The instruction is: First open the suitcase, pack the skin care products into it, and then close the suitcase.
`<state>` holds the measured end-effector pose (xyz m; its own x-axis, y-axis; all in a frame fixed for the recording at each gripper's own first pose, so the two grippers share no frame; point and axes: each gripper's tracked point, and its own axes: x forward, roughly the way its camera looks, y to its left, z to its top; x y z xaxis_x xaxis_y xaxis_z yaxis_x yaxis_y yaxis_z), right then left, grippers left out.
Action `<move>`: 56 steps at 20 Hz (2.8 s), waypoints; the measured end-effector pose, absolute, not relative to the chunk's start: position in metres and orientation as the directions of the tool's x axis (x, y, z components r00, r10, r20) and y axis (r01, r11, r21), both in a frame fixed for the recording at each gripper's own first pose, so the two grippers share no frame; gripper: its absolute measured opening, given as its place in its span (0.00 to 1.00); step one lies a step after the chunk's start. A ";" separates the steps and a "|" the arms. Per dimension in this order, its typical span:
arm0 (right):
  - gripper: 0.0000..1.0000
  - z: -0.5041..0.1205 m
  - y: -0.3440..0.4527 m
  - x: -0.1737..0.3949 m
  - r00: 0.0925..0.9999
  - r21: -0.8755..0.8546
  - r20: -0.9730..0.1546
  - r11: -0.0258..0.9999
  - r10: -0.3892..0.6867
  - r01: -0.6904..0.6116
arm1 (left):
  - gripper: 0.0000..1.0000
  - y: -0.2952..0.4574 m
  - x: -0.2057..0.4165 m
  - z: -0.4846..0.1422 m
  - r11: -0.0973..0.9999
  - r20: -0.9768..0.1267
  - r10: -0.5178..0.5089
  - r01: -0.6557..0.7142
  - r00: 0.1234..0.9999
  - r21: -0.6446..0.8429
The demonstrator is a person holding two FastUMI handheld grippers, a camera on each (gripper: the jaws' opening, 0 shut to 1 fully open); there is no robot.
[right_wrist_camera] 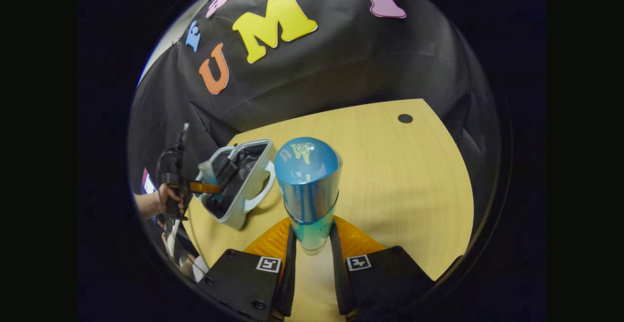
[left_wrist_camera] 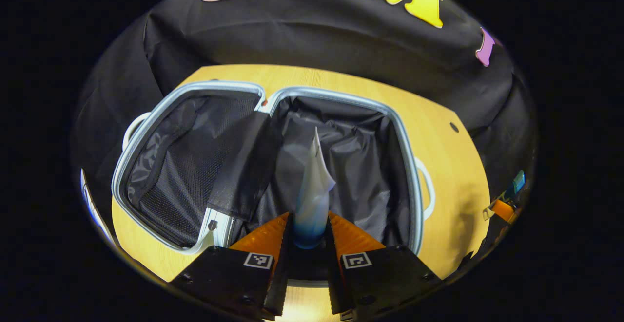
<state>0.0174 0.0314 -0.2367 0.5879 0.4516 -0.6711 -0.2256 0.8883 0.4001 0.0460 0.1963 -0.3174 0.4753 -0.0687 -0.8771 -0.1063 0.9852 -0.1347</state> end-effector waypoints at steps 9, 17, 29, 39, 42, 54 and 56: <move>0.32 -0.182 0.011 -0.028 0.630 0.390 -0.650 0.898 0.425 -0.204 | 0.38 0.194 0.051 -0.349 0.996 -0.977 -0.061 -0.055 0.204 -0.073; 0.32 -0.155 0.043 -0.036 0.620 0.360 -0.630 0.883 0.468 -0.301 | 0.47 0.174 0.053 -0.363 0.992 -0.985 -0.096 -0.074 0.142 -0.107; 0.32 -0.192 0.270 0.027 0.292 0.474 -0.718 0.751 0.632 -0.460 | 0.97 0.206 -0.002 -0.259 0.944 -0.734 -0.190 -0.085 0.652 -0.320; 0.32 -0.336 0.346 0.046 0.067 0.336 -0.934 0.926 0.351 -0.172 | 0.97 0.270 -0.092 -0.209 0.921 -0.566 -0.089 -0.148 0.820 -0.360; 0.32 -0.356 0.350 0.055 0.017 0.294 -0.955 0.955 0.295 -0.048 | 0.97 0.279 -0.095 -0.200 0.913 -0.539 -0.074 -0.160 0.839 -0.375; 0.36 -0.384 0.346 0.067 -0.006 0.126 -0.992 0.988 0.127 0.084 | 0.97 0.307 -0.073 -0.188 0.916 -0.490 -0.048 -0.157 0.871 -0.369; 0.38 -0.383 0.346 0.067 0.002 0.129 -0.992 0.988 0.129 0.085 | 0.97 0.313 -0.068 -0.190 0.911 -0.481 -0.058 -0.151 0.875 -0.384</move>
<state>0.0670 0.3457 -0.3829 0.0019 0.1289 -0.9917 0.0854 0.9880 0.1285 -0.0676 0.3128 -0.1895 0.8748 -0.0579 -0.4809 -0.1507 0.9110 -0.3838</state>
